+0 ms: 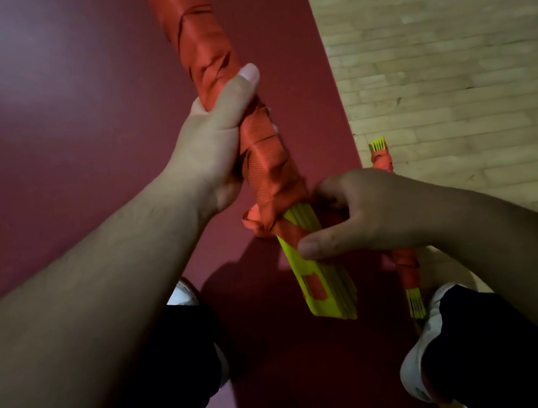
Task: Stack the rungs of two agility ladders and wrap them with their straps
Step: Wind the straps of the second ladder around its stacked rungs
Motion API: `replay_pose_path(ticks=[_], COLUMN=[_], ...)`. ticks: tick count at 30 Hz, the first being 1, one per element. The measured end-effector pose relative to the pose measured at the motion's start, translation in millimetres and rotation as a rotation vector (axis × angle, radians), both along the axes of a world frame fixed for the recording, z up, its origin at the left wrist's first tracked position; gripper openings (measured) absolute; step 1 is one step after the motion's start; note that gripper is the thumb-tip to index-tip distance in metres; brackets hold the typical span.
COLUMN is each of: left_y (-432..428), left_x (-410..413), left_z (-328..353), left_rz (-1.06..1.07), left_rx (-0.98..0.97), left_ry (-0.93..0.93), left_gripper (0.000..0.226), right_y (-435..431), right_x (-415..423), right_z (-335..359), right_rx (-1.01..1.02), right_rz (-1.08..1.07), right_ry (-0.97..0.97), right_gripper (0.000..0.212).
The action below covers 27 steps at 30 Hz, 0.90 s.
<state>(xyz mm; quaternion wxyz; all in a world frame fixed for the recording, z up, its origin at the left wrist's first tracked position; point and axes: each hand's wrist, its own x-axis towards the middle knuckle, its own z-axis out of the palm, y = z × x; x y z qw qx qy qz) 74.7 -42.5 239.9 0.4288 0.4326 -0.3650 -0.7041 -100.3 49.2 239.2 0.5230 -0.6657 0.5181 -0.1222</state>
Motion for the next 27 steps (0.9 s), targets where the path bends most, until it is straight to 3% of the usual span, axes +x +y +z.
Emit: replay_pose_path(ticks=[2,4,7,9,12,16,20,23,27], left_y=[1,2,3,5,4,3,8,13,10], left_x=[-2,-4,-5,-4,-5,3,6,0,-1], left_z=[-2,-3,-7,-8,-8,0,-1,-2,0], left_rz=[0.043,0.067,0.091,0.071,-0.017,-0.188,-0.361,-0.397,-0.382], left_rx=[-0.091,-0.154,-0.182,-0.201,-0.093,0.105,0.183,0.202,0.182], left_ry=[-0.094,-0.214,-0.433,-0.495,-0.308,0.091,0.406,0.492,0.458], left_gripper=[0.032,0.044,0.068,0.057,0.053,0.057,0.051,0.055,0.055], right_y=[1,3,4,5,6,9,10,12,9], right_x=[4,8,11,13,13,11,9,10,13], right_z=[-3,-7,-10,-11,-13,-8,-4,-1,-1], right_rx=[-0.039,-0.078,-0.126,-0.171,-0.151,0.051,0.102,0.155,0.147], right_rz=[-0.049,-0.081,-0.093,-0.081,-0.085,-0.028,0.025,0.065,0.097], right_ry=[0.084,0.190,0.242,0.273,0.228,-0.141,-0.318,-0.346,-0.261], right_gripper=[0.061,0.071,0.061,0.050,0.041,0.041,0.033,0.036,0.030])
